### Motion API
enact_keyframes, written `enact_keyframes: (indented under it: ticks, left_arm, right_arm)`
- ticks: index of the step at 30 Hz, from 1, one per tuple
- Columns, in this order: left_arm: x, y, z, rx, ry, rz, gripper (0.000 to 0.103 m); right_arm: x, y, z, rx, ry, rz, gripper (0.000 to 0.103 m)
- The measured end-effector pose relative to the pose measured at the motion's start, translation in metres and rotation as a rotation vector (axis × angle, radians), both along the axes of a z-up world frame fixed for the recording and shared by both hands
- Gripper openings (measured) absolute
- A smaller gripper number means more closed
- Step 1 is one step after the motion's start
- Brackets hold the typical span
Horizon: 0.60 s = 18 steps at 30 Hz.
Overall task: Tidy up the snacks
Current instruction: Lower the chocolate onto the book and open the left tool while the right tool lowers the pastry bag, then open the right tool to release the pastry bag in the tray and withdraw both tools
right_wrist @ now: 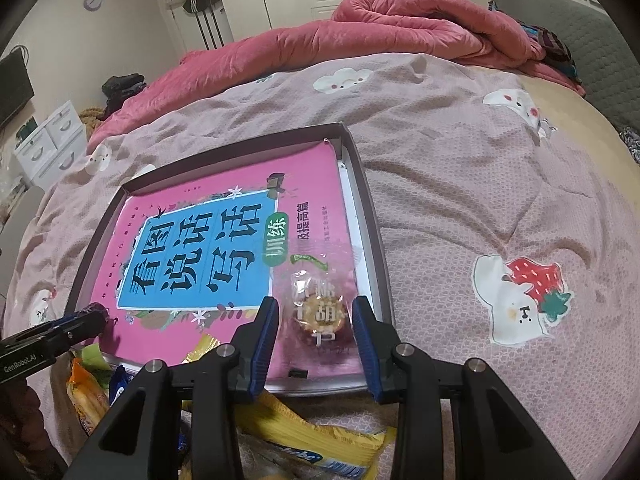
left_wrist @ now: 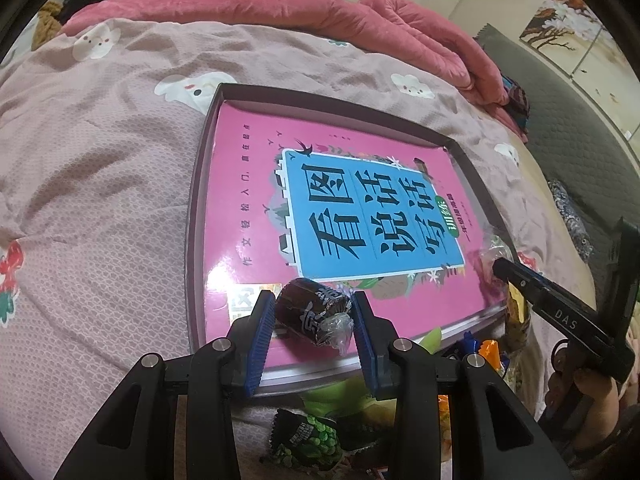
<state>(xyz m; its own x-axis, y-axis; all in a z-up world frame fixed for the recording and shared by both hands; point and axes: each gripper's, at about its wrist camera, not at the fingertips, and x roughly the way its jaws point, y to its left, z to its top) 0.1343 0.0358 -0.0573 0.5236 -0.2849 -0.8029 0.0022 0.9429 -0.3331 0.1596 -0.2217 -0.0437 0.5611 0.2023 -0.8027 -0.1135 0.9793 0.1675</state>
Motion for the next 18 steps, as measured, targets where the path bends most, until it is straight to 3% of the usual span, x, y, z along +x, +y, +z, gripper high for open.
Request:
enact_keyframes:
  ticks: [18]
  left_arm:
    - [-0.003, 0.003, 0.005, -0.041, 0.0, 0.006, 0.047]
  right_arm:
    - [-0.006, -0.006, 0.012, 0.024, -0.04, -0.002, 0.038]
